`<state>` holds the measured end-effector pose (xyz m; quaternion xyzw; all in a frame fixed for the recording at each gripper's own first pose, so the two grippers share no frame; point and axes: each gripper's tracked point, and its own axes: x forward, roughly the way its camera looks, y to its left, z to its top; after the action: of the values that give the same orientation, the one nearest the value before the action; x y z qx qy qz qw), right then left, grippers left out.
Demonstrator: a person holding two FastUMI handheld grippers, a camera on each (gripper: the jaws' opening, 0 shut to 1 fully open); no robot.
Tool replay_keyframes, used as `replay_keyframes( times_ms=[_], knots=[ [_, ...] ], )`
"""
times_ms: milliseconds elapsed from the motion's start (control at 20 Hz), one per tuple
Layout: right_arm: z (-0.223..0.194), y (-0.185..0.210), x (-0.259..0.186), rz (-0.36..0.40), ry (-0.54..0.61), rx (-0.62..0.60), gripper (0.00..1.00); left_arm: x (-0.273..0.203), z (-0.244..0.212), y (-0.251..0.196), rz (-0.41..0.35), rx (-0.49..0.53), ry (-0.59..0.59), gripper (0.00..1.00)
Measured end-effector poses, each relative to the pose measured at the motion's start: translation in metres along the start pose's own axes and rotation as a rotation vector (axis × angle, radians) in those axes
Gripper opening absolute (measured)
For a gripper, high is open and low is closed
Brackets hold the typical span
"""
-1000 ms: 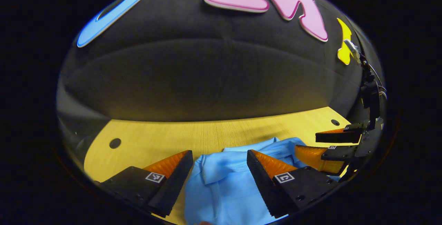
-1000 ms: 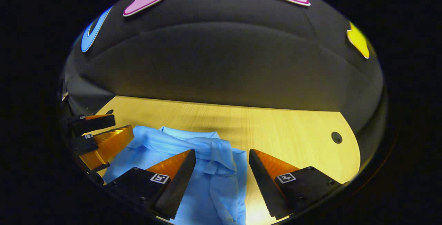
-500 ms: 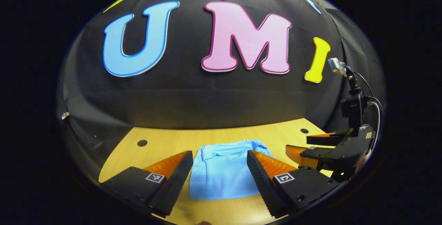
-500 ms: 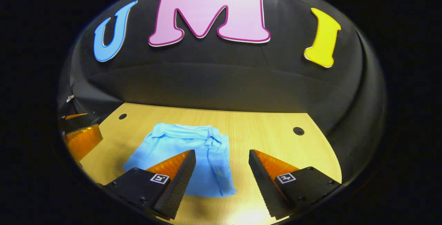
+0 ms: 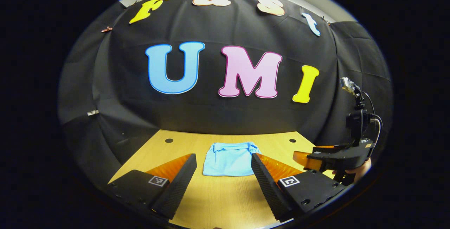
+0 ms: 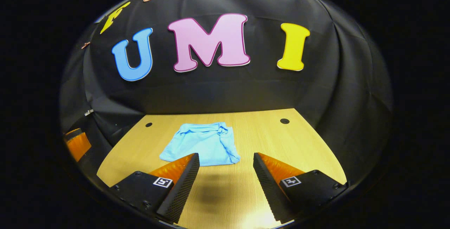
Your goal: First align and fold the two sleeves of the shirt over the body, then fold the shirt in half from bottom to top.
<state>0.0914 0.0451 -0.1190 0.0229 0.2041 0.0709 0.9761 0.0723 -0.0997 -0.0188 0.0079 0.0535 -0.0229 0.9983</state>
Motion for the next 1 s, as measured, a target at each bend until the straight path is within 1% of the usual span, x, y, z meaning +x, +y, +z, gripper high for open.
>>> replay_keyframes(
  times_ms=[200, 350, 500, 600, 800, 1000],
  knots=[
    [0.006, 0.003, -0.061, 0.019, -0.043, 0.017, 0.95, -0.062, -0.003, 0.001, 0.007, 0.045, -0.016, 0.99],
    [0.003, 0.009, -0.099, 0.040, -0.051, 0.024, 0.95, -0.095, -0.008, -0.003, -0.003, 0.059, -0.025, 0.99],
    [-0.001, 0.010, -0.133, 0.049, -0.064, 0.005, 0.96, -0.121, -0.010, -0.007, -0.020, 0.073, -0.043, 0.99],
    [-0.005, 0.009, -0.157, 0.043, -0.068, -0.017, 0.96, -0.134, -0.012, -0.012, -0.034, 0.074, -0.035, 0.99],
    [-0.005, 0.015, -0.189, 0.056, -0.079, -0.003, 0.96, -0.152, -0.004, -0.019, -0.058, 0.091, -0.056, 0.99],
    [-0.008, 0.018, -0.200, 0.060, -0.088, -0.024, 0.96, -0.160, 0.005, -0.021, -0.075, 0.084, -0.073, 0.99]
  ],
)
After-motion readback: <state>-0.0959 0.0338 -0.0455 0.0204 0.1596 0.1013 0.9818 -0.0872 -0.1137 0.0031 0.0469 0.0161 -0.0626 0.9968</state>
